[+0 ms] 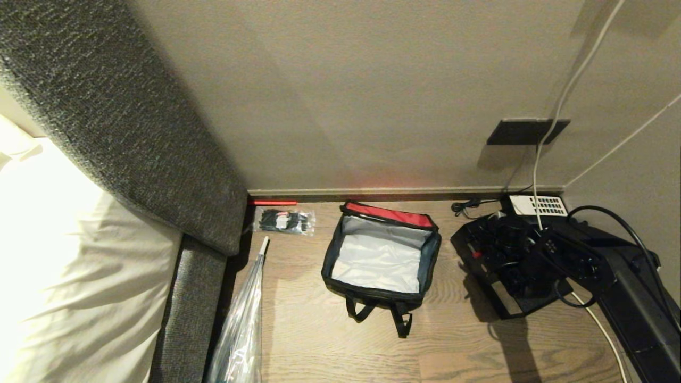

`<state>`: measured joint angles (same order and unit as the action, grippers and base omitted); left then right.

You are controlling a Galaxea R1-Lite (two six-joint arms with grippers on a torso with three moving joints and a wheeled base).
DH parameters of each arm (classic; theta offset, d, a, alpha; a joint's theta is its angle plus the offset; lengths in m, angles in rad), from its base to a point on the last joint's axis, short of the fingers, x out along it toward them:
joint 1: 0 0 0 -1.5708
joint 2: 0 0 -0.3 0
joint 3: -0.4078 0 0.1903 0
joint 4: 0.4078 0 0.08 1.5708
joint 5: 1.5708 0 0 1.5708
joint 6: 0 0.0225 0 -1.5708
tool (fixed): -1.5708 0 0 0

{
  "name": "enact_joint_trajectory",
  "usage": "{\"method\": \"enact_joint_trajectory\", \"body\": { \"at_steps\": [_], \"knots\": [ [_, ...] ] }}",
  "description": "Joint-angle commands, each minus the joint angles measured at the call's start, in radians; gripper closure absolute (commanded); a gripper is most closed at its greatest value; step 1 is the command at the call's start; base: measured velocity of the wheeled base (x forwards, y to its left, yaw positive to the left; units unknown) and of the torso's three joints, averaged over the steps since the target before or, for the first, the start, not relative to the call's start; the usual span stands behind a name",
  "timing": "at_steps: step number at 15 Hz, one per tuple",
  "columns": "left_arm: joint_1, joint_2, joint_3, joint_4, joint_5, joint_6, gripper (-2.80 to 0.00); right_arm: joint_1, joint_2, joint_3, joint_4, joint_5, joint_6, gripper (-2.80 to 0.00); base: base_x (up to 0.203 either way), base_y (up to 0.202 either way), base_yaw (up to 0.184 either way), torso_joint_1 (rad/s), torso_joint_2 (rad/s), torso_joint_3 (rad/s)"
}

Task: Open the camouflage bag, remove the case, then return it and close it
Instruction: Grip the handle again

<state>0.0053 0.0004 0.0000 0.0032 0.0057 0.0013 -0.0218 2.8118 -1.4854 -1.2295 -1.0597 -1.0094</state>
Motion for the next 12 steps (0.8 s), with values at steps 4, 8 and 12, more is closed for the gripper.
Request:
{"method": "enact_joint_trajectory", "body": {
  "at_steps": [4, 8, 12],
  "knots": [
    [0.001, -0.002, 0.002, 0.0, 0.0, 0.0, 0.0, -0.007, 0.016, -0.036, -0.015, -0.003, -0.043, 0.0, 0.0, 0.0, 0.0, 0.0, 0.0, 0.0],
    [0.001, -0.002, 0.002, 0.0, 0.0, 0.0, 0.0, -0.006, 0.015, -0.018, -0.023, -0.002, -0.037, 0.0, 0.0, 0.0, 0.0, 0.0, 0.0, 0.0],
    [0.001, -0.002, 0.002, 0.0, 0.0, 0.0, 0.0, -0.006, 0.012, -0.005, -0.053, -0.003, -0.041, 0.0, 0.0, 0.0, 0.0, 0.0, 0.0, 0.0]
  ]
}}
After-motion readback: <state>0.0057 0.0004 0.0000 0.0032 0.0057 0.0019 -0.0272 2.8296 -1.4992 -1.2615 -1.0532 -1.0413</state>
